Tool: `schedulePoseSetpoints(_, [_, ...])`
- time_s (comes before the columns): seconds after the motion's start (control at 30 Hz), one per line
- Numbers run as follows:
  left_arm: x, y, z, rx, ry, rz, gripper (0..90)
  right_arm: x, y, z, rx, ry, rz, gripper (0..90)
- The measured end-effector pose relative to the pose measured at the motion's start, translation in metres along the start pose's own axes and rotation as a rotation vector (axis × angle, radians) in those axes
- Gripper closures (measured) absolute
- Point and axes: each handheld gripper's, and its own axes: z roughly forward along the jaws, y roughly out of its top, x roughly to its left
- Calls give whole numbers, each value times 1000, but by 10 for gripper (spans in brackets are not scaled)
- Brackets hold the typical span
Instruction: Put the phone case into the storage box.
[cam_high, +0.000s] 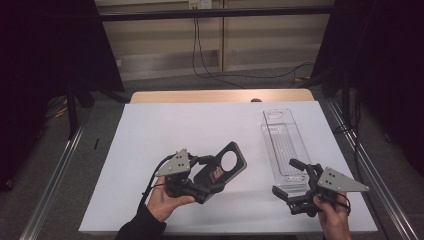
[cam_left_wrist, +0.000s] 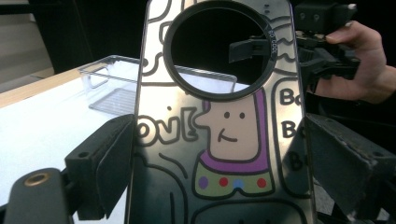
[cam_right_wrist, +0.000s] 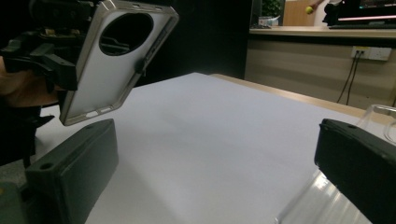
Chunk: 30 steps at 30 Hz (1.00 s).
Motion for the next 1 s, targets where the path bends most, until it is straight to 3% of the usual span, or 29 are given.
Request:
schedulePoseSetpoints(0.33, [-4,1,0,-16,-49,-17,123,7,9,12,-51,85,-9,0])
schedulePoseSetpoints(0.4, [-5,2,1,-25,-70,-50,123,9,12,15,-56,105,-16,0])
schedulePoseSetpoints(0.6, [-11,7,7,-14,-96,-6,123,12,18,26,-59,164,-22,0])
schedulePoseSetpoints(1.0, [-14,7,12,8,-158,1,123,18,26,41,-36,310,-37,0])
